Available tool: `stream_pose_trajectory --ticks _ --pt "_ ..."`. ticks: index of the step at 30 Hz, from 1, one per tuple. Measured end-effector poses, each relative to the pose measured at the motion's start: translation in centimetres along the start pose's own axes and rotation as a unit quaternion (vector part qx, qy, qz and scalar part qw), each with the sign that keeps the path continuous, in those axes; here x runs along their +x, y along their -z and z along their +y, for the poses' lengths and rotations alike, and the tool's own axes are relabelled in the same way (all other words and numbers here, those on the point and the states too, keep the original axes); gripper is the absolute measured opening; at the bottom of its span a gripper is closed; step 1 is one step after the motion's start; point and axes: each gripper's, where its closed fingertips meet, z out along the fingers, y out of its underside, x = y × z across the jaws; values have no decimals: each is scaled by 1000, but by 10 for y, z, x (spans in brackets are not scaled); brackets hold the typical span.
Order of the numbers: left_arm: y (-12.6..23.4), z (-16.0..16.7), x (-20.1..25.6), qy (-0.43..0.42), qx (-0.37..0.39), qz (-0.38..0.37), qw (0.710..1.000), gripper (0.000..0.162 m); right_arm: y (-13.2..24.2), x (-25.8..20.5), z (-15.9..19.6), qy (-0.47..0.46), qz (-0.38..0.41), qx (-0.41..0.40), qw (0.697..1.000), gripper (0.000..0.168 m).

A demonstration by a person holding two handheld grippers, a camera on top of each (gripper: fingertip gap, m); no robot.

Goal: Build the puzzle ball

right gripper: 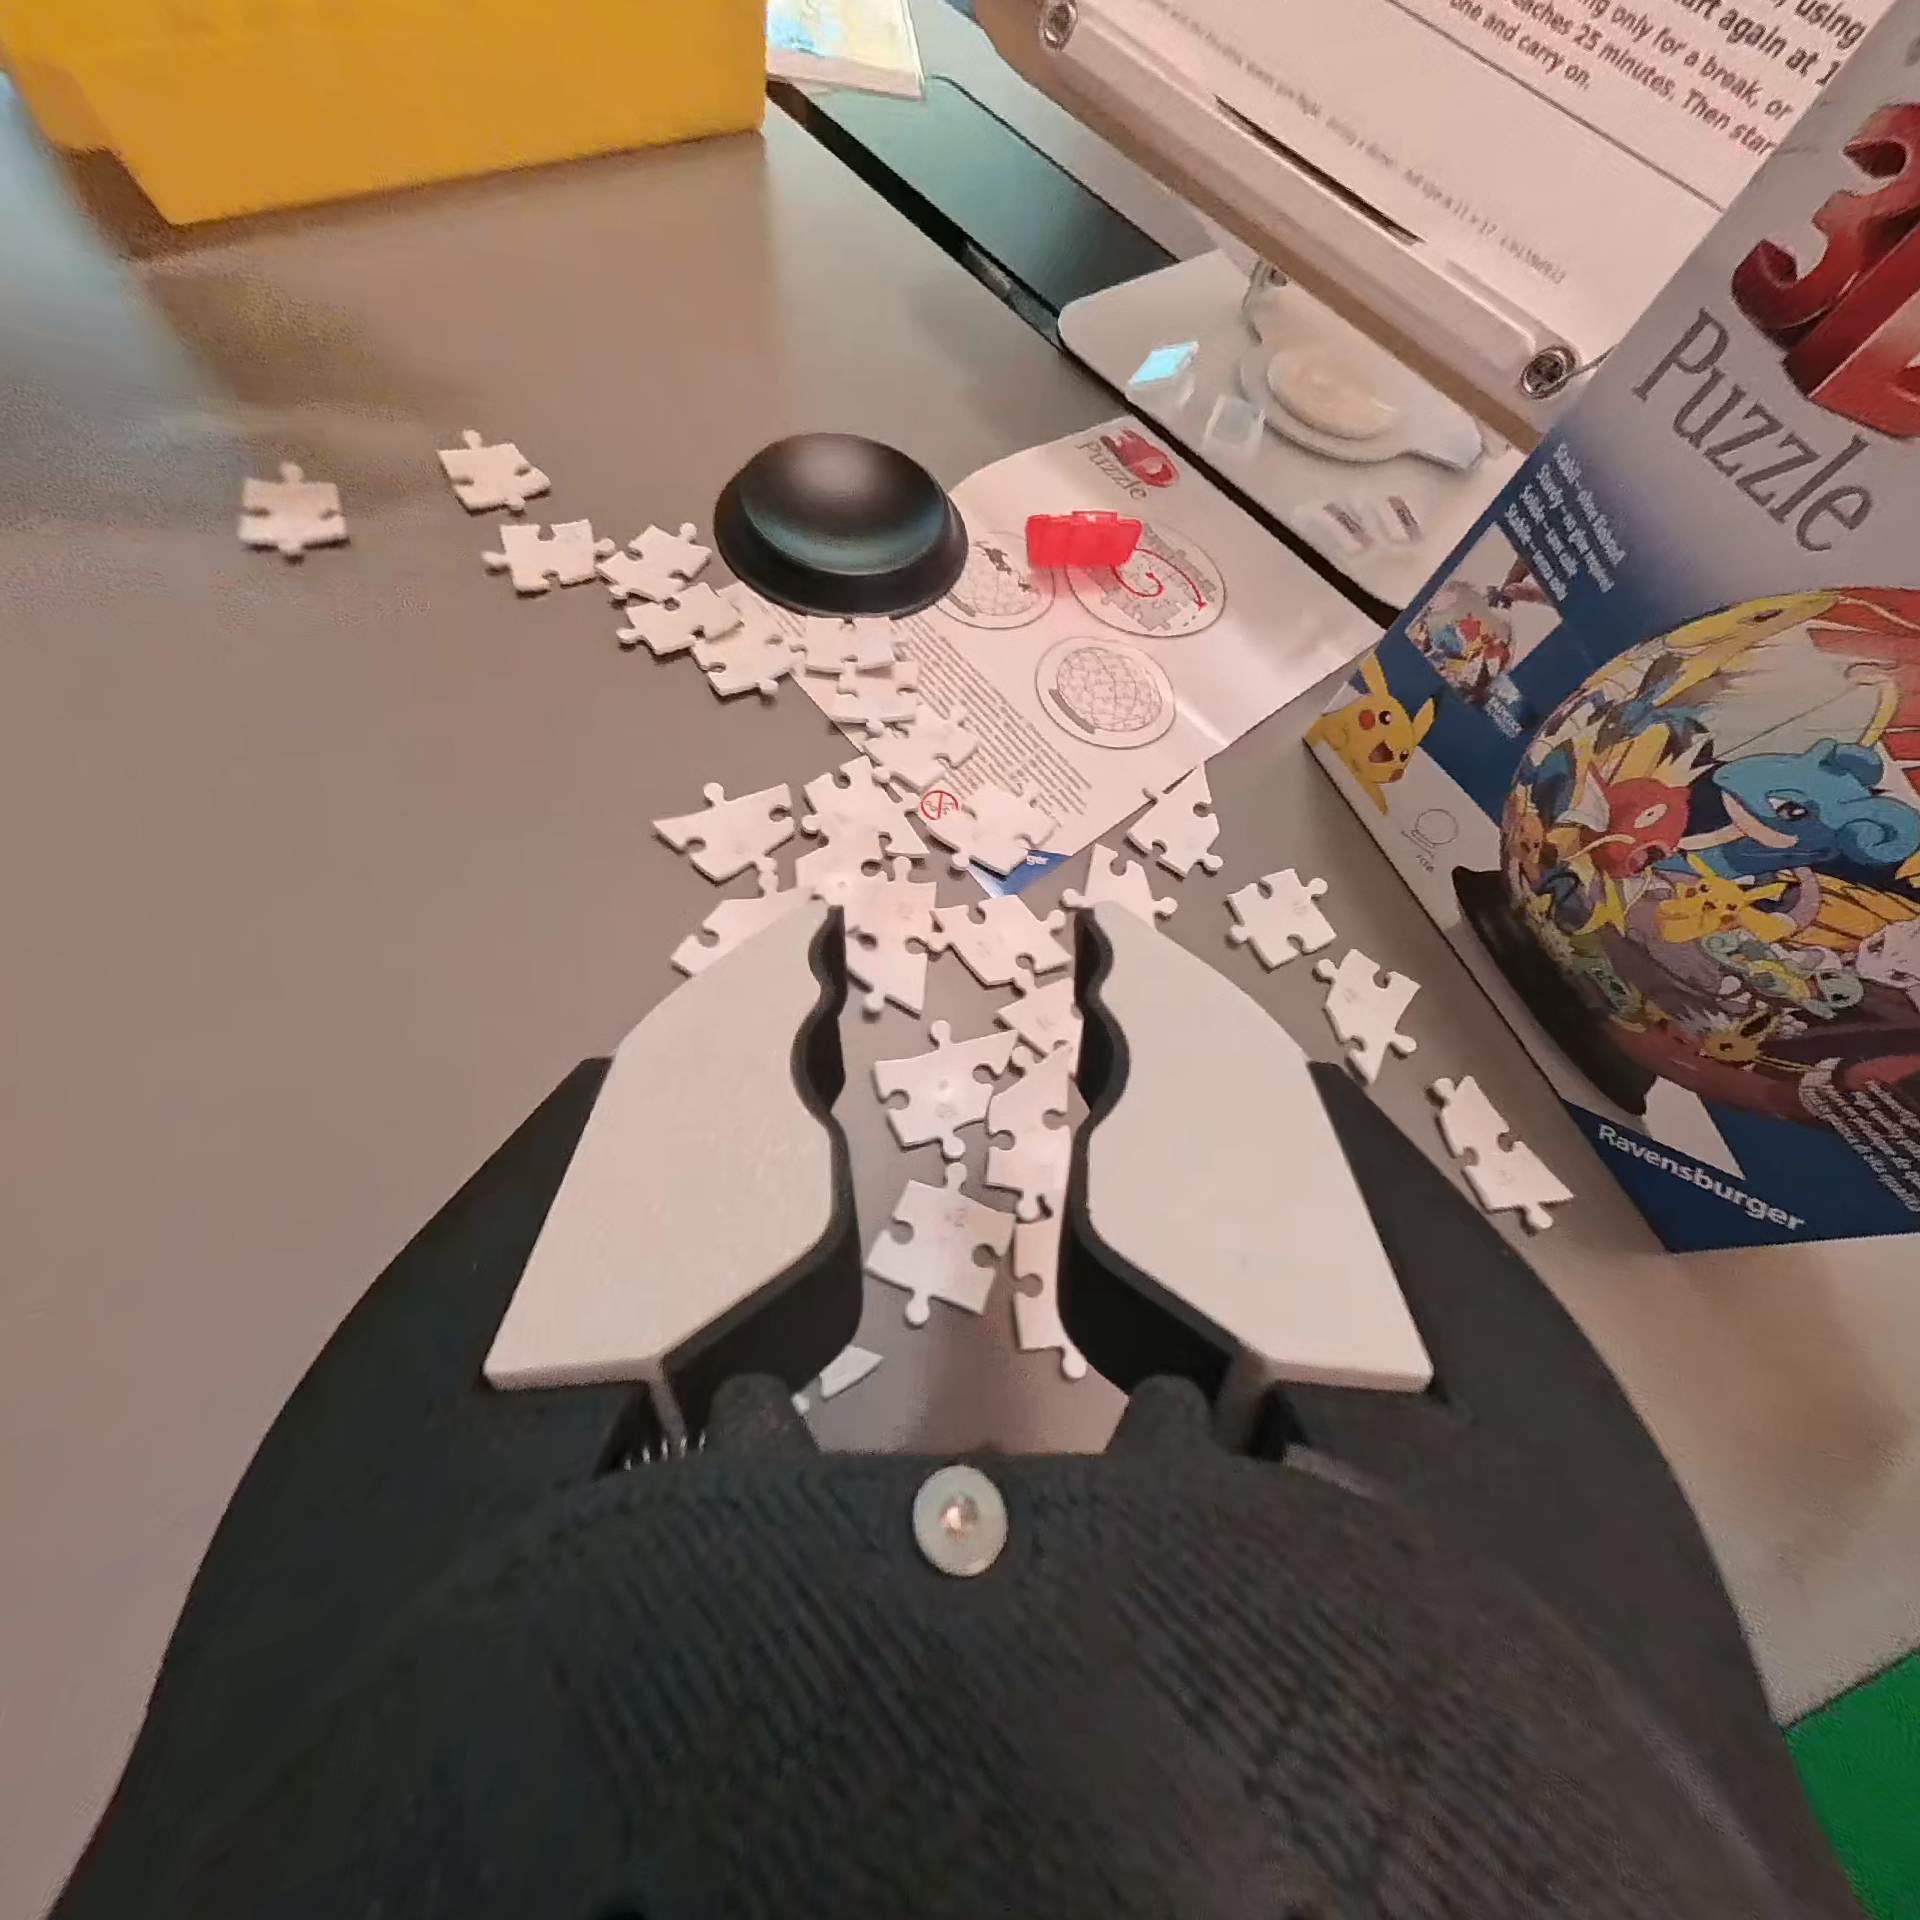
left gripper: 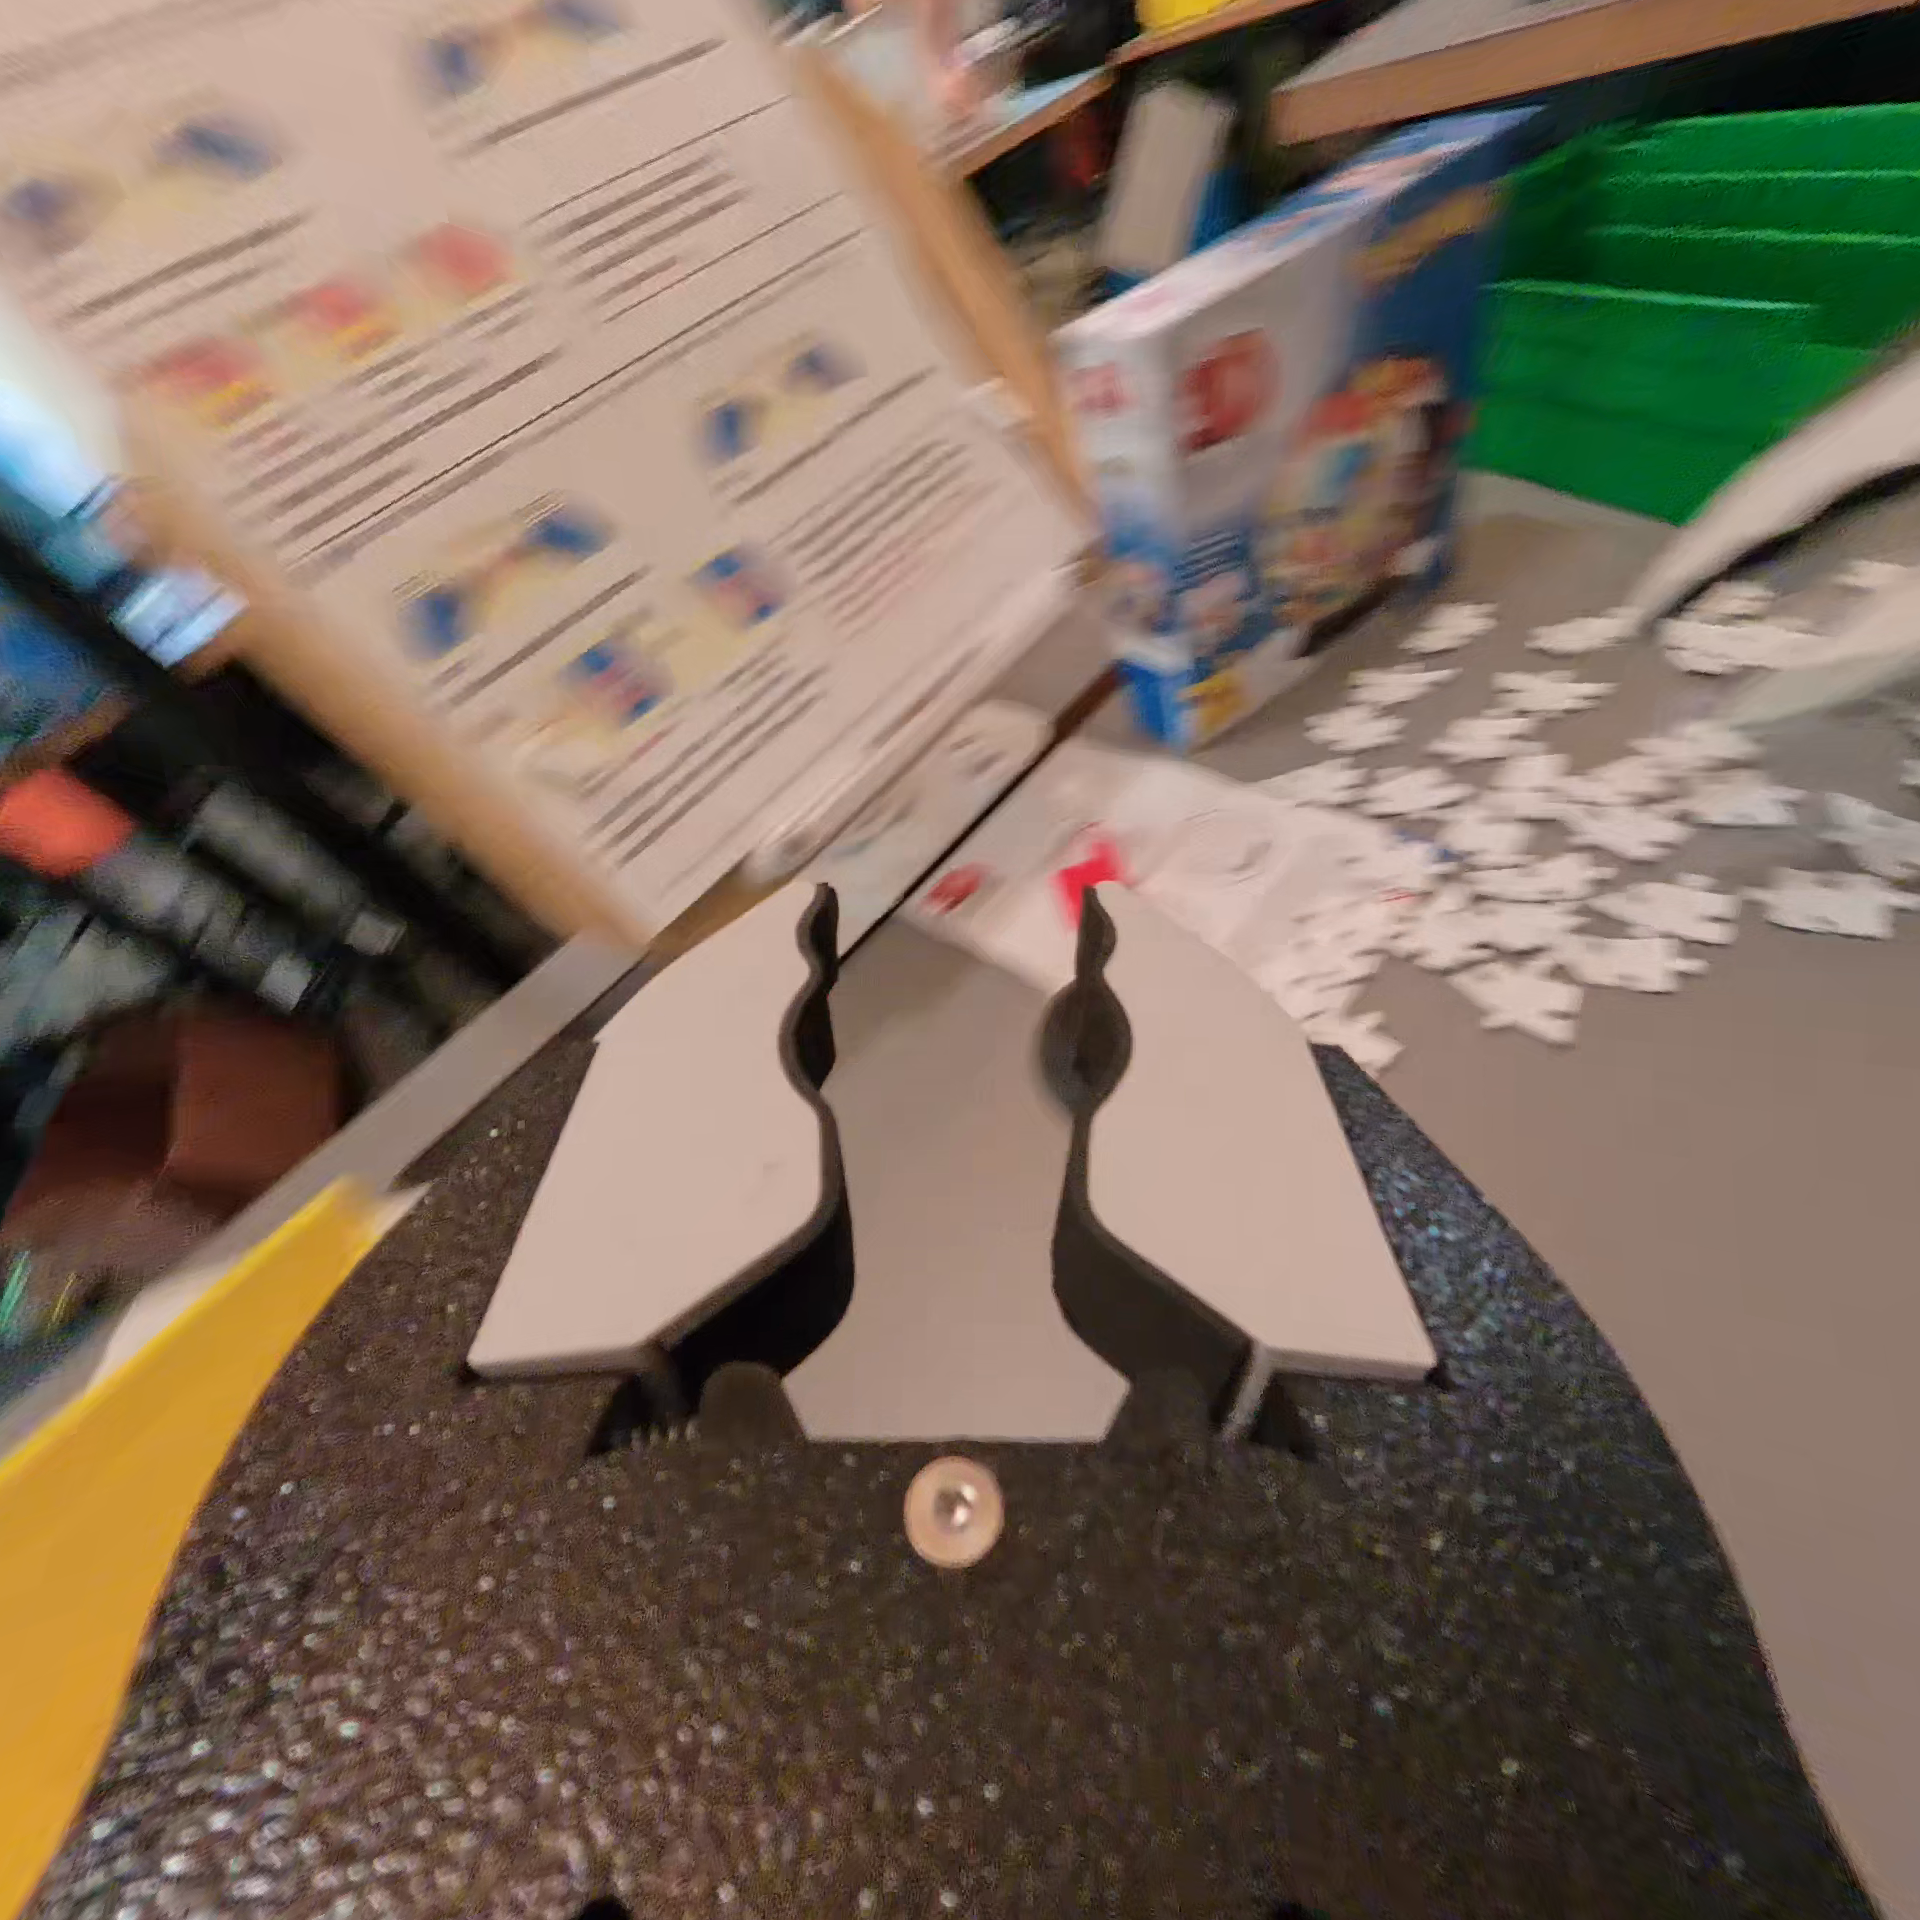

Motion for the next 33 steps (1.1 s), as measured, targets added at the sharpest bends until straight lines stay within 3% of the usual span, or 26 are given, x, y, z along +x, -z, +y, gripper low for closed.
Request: stream_pose_trajectory --ticks 2,5,9,12,16,18,22,33 --pt "35 23 -57 59 -54 -69 994 36 3 -5 0 -3 -3 0 1000 43" --pt "79 79 -115 138 -196 -106 965 40 5 -10 2 -2 1 -1 1000 45" --pt "115 142 -161 134 -341 -119 923 48 7 -18 8 -3 -2 -7 1000 46" --pt "122 173 -174 69 -424 -84 899 52 13 -19 15 5 2 -21 1000 47" --pt "124 211 -175 -134 -526 27 840 62 23 -19 22 -4 10 -25 1000 48" --pt "121 227 -175 -191 -556 71 806 63 27 -18 26 -12 18 -28 999 48" --pt "105 247 -179 -225 -581 120 773 63 34 -18 33 -19 28 -37 999 48" --pt "90 289 -201 -220 -657 179 698 53 57 -6 52 -28 58 -64 996 50"
